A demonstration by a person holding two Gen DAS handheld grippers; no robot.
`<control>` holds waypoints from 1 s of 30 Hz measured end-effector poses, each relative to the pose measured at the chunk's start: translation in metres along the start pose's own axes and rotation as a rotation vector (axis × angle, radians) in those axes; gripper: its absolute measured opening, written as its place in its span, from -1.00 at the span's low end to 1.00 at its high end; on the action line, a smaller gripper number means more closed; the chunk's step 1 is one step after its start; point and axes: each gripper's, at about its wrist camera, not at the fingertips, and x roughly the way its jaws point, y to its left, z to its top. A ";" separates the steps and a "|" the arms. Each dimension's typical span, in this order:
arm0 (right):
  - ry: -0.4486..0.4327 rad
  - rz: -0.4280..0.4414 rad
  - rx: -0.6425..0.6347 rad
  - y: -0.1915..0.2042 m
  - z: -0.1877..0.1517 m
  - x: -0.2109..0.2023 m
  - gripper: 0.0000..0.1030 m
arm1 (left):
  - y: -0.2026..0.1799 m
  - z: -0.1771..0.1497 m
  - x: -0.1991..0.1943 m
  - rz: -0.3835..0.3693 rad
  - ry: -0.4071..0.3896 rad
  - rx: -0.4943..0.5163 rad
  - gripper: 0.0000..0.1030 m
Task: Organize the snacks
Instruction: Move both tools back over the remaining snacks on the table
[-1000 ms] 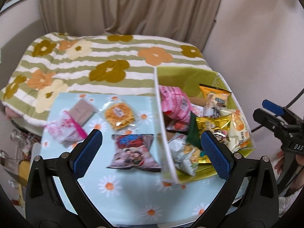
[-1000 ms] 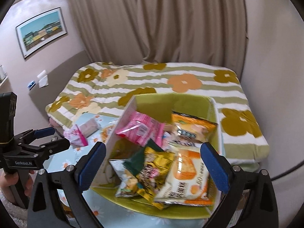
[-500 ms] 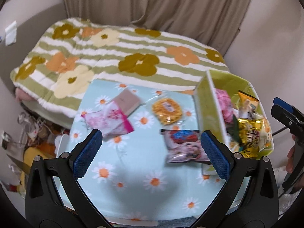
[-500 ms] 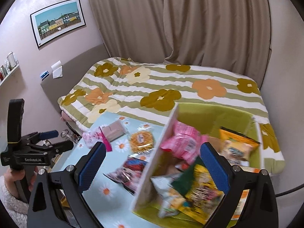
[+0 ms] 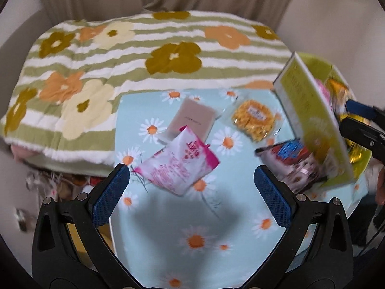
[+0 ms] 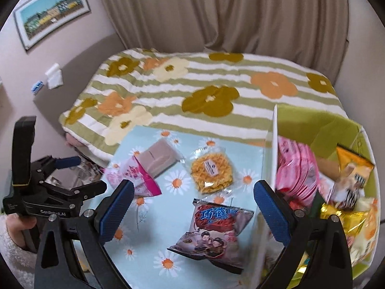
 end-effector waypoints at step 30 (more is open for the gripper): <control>0.190 -0.472 0.087 0.020 -0.058 0.103 0.92 | -0.006 -0.022 0.129 0.040 0.172 0.528 0.70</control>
